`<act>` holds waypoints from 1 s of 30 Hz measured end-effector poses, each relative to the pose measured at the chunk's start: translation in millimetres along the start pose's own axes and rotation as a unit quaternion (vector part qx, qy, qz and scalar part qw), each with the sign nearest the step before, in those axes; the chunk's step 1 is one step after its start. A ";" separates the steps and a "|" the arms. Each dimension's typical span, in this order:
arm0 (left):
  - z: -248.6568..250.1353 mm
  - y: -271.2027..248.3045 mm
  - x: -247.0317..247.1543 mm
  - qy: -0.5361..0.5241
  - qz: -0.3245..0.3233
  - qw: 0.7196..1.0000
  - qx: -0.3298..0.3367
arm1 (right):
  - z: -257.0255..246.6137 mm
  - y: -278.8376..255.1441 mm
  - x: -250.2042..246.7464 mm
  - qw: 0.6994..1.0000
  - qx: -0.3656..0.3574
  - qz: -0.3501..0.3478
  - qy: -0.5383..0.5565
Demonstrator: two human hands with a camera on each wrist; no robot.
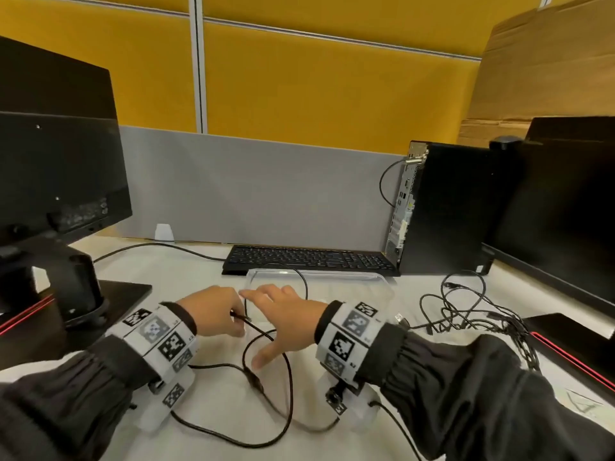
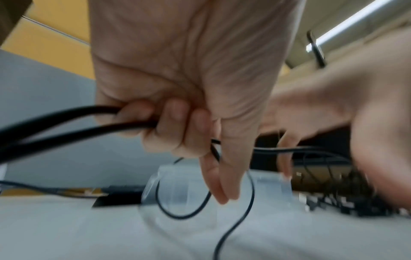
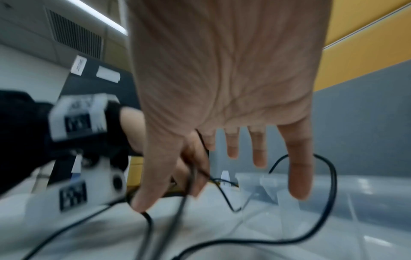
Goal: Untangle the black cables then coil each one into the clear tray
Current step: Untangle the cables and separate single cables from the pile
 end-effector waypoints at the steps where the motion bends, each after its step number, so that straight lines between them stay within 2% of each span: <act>1: 2.3 -4.2 -4.6 0.001 -0.001 1.000 0.014 | -3.0 4.7 3.2 1.000 -0.011 -0.005 -0.007; 7: -0.3 -23.7 3.7 0.022 -0.078 0.997 0.014 | -8.0 22.5 31.7 0.991 -0.010 -0.105 -0.085; 13: -17.1 -19.9 2.9 0.025 -0.077 0.996 -0.024 | -3.5 30.6 32.2 0.992 -0.016 -0.104 -0.070; 18: -38.4 -23.8 0.5 -0.008 -0.121 0.989 -0.081 | 0.9 31.0 37.5 0.994 -0.006 -0.083 -0.064; 19: -42.5 -25.0 -1.2 -0.006 -0.120 0.989 -0.089 | -0.2 30.5 34.9 0.997 -0.003 -0.070 -0.037; 22: -52.9 -27.7 -15.0 0.016 -0.076 0.991 -0.106 | -0.6 35.6 9.8 0.991 0.028 0.001 0.134; 25: -64.5 -28.4 -33.9 -0.028 0.005 0.992 -0.126 | 1.9 48.7 -37.2 0.977 0.018 0.134 0.165; 27: -67.2 -30.2 -47.1 -0.121 0.054 0.983 -0.124 | 3.6 46.5 -67.4 0.956 0.003 0.233 0.179; 30: -57.2 -32.9 -68.1 -0.307 0.098 0.944 -0.075 | 4.8 28.9 -99.3 0.902 -0.049 0.355 0.240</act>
Point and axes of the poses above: each hand's wrist, its own y-axis towards the middle knuckle, its own x-axis out of the palm, z = x × y, the point moved 6 cm from there along y, towards the middle knuckle, and after that the axes turned 1 degree about z, right-handed, at the moved point
